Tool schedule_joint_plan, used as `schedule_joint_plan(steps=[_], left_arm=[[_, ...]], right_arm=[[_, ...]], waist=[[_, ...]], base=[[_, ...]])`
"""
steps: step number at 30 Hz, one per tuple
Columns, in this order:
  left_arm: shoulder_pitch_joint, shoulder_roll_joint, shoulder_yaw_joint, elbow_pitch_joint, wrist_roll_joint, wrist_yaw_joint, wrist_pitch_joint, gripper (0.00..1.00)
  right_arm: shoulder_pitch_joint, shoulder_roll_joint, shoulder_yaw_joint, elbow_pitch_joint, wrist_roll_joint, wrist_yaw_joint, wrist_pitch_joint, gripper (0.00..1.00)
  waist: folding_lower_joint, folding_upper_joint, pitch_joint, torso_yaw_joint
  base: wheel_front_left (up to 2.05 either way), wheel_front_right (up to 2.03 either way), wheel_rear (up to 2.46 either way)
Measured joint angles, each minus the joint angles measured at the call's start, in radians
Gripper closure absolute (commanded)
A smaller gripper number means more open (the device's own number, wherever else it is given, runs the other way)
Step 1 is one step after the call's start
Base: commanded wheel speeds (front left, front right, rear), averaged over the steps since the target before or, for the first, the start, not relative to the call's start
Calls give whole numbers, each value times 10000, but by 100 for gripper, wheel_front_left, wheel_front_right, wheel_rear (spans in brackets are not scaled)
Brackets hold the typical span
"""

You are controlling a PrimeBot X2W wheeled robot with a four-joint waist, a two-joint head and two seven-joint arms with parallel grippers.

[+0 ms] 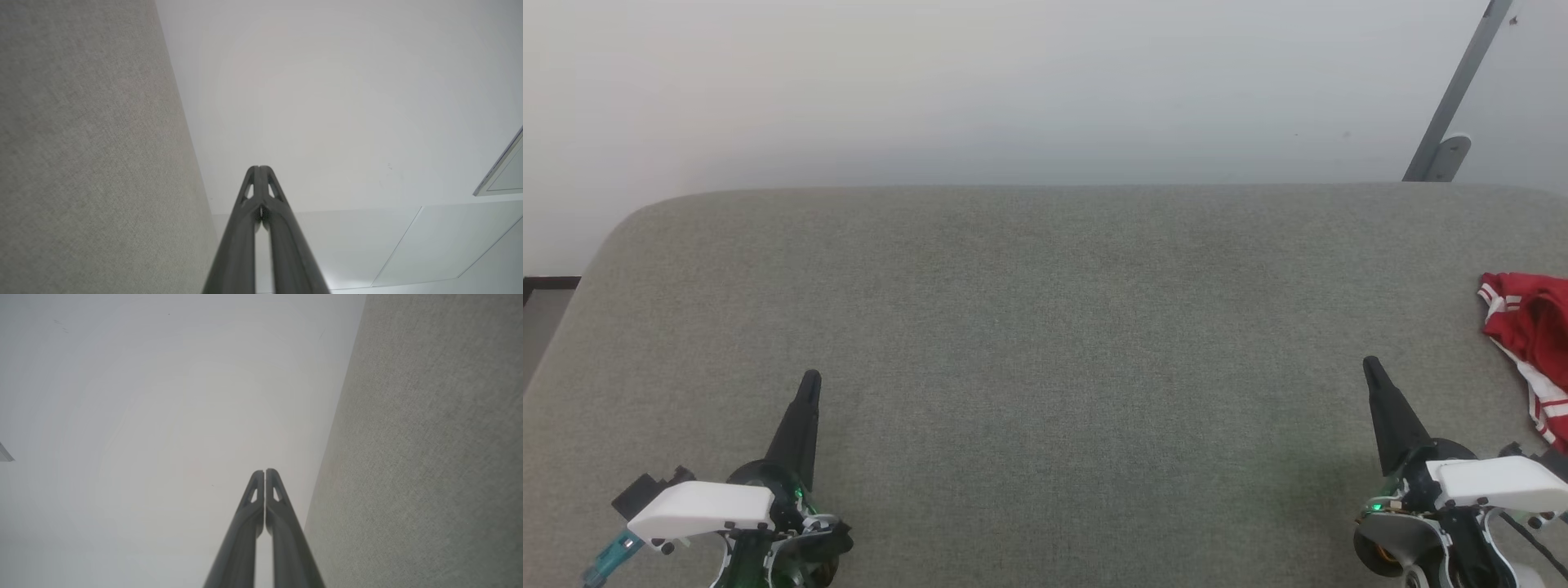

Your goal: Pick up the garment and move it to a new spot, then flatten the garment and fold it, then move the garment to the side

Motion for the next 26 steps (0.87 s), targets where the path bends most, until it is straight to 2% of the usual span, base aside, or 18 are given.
schedule_joint_plan(steps=[26], left_arm=[[0, 0, 0, 0, 0, 2, 0, 100]], right_arm=[[-1, 0, 0, 0, 0, 0, 0, 100]], waist=[[0, 0, 0, 0]], base=[[0, 0, 0]])
